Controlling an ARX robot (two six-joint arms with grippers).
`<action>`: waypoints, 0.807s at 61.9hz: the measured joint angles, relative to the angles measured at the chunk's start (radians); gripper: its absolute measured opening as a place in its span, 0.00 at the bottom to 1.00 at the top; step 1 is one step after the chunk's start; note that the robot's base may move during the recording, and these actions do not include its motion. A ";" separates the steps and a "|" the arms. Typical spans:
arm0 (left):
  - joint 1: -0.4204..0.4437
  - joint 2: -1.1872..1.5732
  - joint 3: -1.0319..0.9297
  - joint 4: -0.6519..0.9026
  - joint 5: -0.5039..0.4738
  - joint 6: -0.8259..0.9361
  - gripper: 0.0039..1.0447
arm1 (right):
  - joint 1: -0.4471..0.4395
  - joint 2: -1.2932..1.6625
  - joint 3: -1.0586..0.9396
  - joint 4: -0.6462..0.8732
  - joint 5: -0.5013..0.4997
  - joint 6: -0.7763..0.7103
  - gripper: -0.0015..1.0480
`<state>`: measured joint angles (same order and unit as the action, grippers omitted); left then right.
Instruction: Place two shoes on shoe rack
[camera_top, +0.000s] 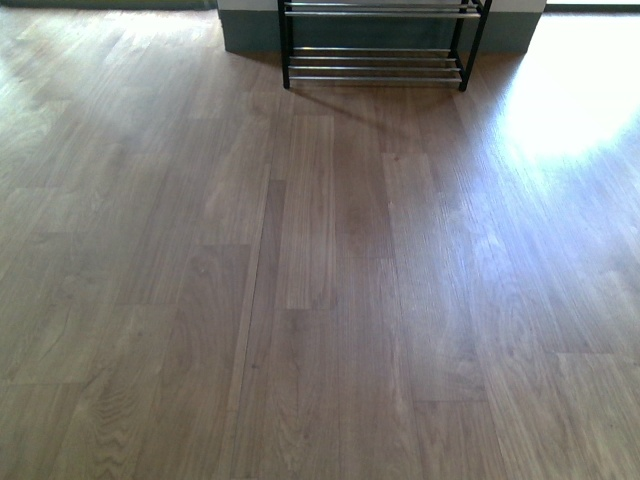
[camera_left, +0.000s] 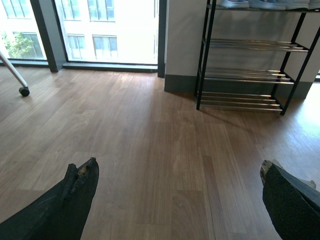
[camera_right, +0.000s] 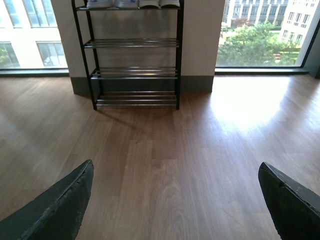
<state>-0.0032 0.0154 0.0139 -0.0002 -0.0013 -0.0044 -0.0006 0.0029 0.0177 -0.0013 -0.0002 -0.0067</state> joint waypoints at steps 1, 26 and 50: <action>0.000 0.000 0.000 0.000 0.000 0.000 0.91 | 0.000 0.000 0.000 0.000 0.000 0.000 0.91; 0.000 0.000 0.000 0.000 0.002 0.000 0.91 | 0.000 0.000 0.000 0.000 0.000 0.000 0.91; 0.000 0.000 0.000 0.000 0.002 0.000 0.91 | 0.000 0.000 0.000 0.000 0.000 0.000 0.91</action>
<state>-0.0032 0.0154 0.0139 -0.0002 0.0002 -0.0044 -0.0006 0.0029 0.0177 -0.0013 -0.0002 -0.0071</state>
